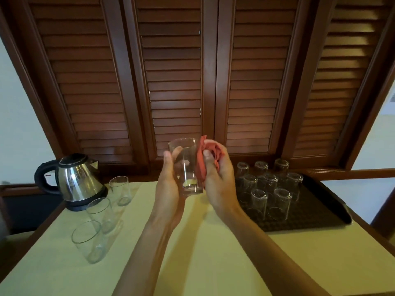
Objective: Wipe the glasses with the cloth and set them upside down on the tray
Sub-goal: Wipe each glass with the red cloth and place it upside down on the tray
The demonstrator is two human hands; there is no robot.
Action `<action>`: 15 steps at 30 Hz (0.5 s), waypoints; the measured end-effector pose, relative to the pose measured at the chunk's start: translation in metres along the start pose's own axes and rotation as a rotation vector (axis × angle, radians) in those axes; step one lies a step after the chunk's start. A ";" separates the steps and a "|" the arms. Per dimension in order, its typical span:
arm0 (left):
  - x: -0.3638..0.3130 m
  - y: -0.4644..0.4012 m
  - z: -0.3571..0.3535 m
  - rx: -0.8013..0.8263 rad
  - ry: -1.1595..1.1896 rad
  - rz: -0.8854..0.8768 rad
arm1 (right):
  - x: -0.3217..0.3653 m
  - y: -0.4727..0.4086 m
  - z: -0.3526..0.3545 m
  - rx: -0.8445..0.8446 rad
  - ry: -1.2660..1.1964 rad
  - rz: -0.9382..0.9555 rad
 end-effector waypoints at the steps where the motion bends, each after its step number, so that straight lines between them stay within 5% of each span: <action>1: -0.003 -0.002 0.001 -0.012 -0.011 -0.024 | -0.001 0.007 -0.002 0.014 -0.006 0.036; 5: -0.007 0.001 0.008 -0.105 -0.103 -0.113 | -0.004 0.022 -0.001 0.005 -0.046 0.019; 15: -0.005 -0.002 0.008 -0.051 -0.120 -0.028 | -0.008 0.036 -0.002 0.049 0.112 0.092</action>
Point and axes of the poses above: each hand's wrist, its own y-axis away from the middle knuckle, its own z-axis out of the back of the hand, x = y × z, the point moved 1 cm from there along -y, towards the middle knuckle, and after that the axes turned 1 degree about -y, right-handed, at the moved point
